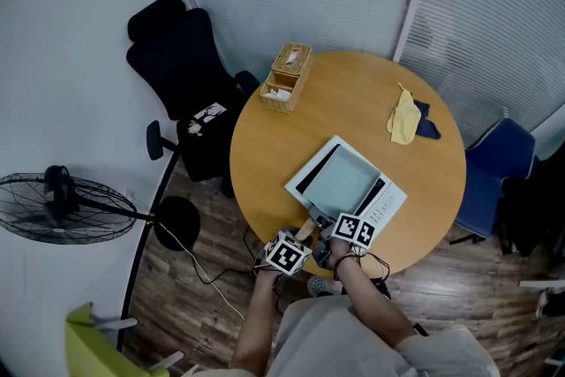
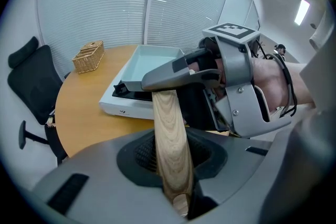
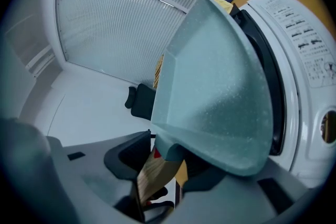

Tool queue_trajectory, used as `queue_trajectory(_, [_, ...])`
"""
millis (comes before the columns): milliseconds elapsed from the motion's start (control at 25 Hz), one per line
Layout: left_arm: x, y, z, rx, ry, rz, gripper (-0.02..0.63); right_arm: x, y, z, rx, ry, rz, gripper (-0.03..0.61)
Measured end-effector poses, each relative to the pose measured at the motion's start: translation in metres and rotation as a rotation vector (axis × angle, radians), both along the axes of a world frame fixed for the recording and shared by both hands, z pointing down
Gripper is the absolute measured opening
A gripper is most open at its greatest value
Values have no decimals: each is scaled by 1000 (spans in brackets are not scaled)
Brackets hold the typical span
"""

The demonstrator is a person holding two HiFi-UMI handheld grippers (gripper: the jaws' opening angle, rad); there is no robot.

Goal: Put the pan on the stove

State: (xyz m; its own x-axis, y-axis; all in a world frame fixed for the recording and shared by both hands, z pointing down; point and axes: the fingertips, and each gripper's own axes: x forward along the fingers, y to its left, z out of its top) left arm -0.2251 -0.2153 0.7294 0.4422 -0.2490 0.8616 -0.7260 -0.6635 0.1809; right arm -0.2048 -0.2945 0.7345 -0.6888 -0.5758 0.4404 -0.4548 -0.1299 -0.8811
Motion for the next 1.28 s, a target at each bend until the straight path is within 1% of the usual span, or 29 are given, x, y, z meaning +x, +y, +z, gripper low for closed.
queue_trajectory(200, [-6,-6,3,0,-24,38,109,-2,-5,4,-17,-25,45,193])
queue_trajectory(360, [-11,-9,3,10,-51,67,109,-5,-7,4,-11,-48,72,193])
queue_trajectory(480, [-13,-10,4,10,-48,71,110,-7,-8,4,-6,-60,75,195])
queue_trajectory(640, [-10,-9,4,9,-43,61,110,-5,-3,6,-28,-91,96,222])
queue_trajectory(760, [-9,-9,4,14,-34,53,111,-15,5,2,-20,-99,49,250])
queue_trajectory(960, [-9,-12,3,32,-28,46,118,-29,21,-8,4,-100,-31,258])
queue_trajectory(1040, [-8,-15,1,45,-11,33,125,-30,24,-11,8,-104,-47,261])
queue_trajectory(1160, [-8,-20,-2,69,27,-5,165,-27,27,-13,16,-98,-56,262])
queue_trajectory(1280, [-10,-21,-7,70,61,-42,179,-24,31,-14,35,-72,-77,264])
